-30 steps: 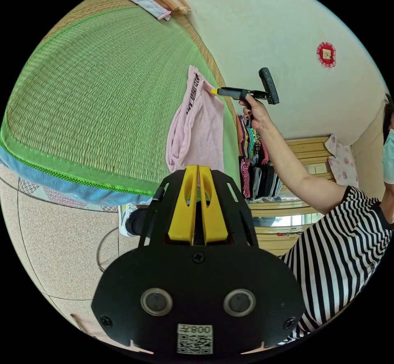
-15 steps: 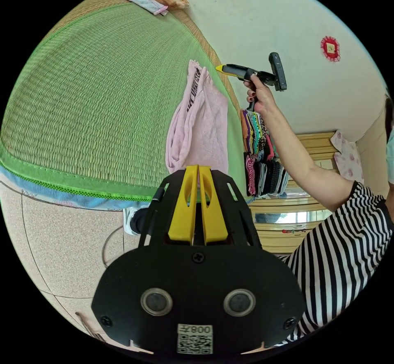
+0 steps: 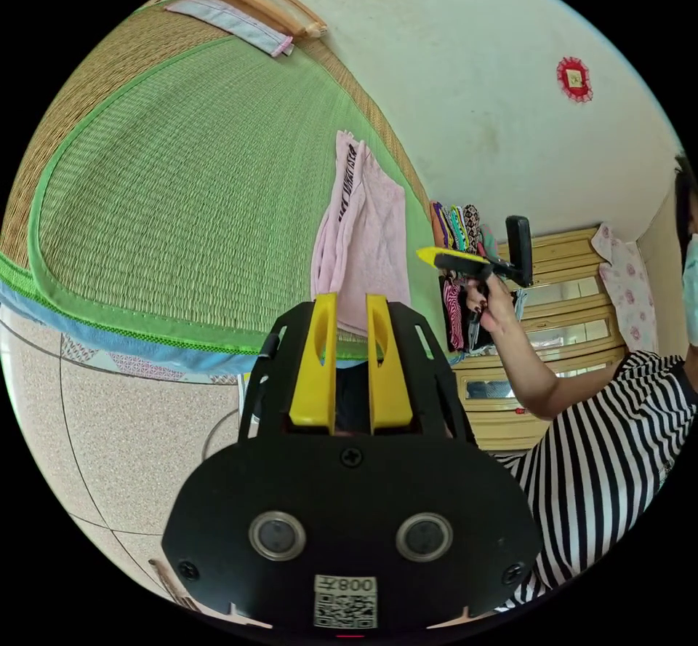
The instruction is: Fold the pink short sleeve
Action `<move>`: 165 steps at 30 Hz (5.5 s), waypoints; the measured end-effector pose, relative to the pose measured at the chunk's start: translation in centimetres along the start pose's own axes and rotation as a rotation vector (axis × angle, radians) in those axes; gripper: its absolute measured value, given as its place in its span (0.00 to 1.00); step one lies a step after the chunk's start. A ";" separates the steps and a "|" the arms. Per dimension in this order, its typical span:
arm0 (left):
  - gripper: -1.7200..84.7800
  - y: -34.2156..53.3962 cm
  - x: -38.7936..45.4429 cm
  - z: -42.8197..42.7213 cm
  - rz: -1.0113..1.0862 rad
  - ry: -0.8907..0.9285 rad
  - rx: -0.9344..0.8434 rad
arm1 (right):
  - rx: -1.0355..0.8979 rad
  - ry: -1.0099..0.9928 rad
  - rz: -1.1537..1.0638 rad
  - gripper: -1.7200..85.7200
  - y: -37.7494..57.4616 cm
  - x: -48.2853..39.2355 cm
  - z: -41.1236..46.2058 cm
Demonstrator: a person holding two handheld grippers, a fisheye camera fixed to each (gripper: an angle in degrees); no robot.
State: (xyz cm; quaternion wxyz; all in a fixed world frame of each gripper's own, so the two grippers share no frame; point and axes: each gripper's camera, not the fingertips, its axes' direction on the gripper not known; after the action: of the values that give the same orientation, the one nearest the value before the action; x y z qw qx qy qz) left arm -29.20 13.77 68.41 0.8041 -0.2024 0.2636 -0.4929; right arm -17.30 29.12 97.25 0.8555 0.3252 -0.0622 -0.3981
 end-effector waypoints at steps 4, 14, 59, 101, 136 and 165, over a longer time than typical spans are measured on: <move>0.04 -0.4 1.3 2.5 0.022 -0.092 -0.081 | -0.040 0.019 0.035 0.12 8.5 -3.2 0.5; 0.02 1.0 5.0 4.3 0.030 -0.125 -0.087 | -0.090 0.250 -0.061 0.06 15.5 -6.8 3.6; 0.02 7.8 28.6 27.6 0.721 -0.455 -0.543 | 0.291 -0.731 0.535 0.15 40.8 17.2 -9.6; 0.17 6.4 0.7 9.4 -0.454 0.634 0.078 | 0.345 -0.964 0.494 0.04 39.4 15.0 -27.3; 0.05 11.0 12.7 8.0 -0.177 0.613 0.000 | 0.541 -0.968 0.542 0.04 57.0 6.1 -45.5; 0.05 -6.5 60.4 40.7 0.429 0.664 -0.218 | 1.100 -0.657 0.455 0.03 72.1 23.3 -88.7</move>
State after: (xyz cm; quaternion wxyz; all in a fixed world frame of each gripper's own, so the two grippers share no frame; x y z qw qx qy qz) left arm 14.36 -40.64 90.32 0.7336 -0.0567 0.5960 -0.3215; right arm 76.98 91.28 68.15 0.5647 0.5539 -0.5794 -0.1966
